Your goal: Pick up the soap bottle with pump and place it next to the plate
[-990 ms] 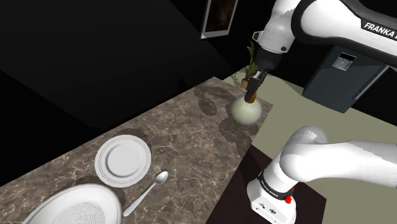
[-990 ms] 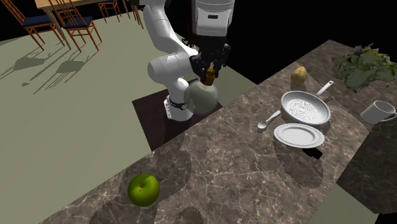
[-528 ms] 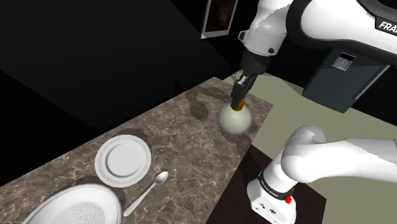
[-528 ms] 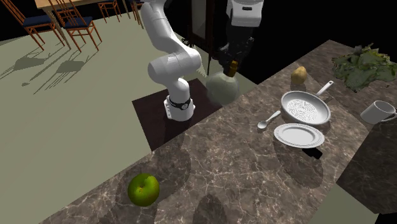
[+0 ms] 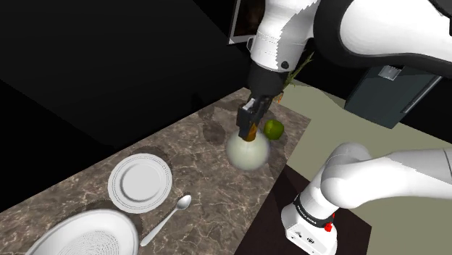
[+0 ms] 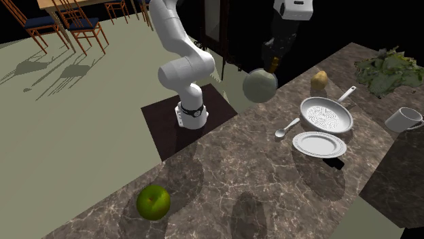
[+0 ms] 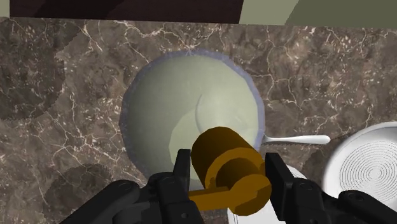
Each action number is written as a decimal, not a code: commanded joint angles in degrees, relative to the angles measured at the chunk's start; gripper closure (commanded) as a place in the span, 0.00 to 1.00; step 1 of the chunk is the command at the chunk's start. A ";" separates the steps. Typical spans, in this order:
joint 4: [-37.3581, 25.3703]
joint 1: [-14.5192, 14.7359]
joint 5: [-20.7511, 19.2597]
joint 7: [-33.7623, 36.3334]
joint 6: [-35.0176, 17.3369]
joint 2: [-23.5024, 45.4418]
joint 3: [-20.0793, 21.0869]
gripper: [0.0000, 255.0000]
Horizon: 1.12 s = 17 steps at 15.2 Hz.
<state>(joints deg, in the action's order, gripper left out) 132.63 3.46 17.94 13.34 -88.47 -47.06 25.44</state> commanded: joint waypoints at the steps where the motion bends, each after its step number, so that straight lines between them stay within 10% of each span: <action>1: -2.22 0.06 1.38 2.85 -0.41 1.92 2.89 1.00; 7: -11.16 -1.76 3.47 12.07 -2.87 10.74 13.22 1.00; 17: -3.29 -1.01 5.27 11.34 -10.02 9.83 15.29 1.00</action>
<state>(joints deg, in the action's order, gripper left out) 128.51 2.32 22.96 24.71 -97.73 -37.07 40.50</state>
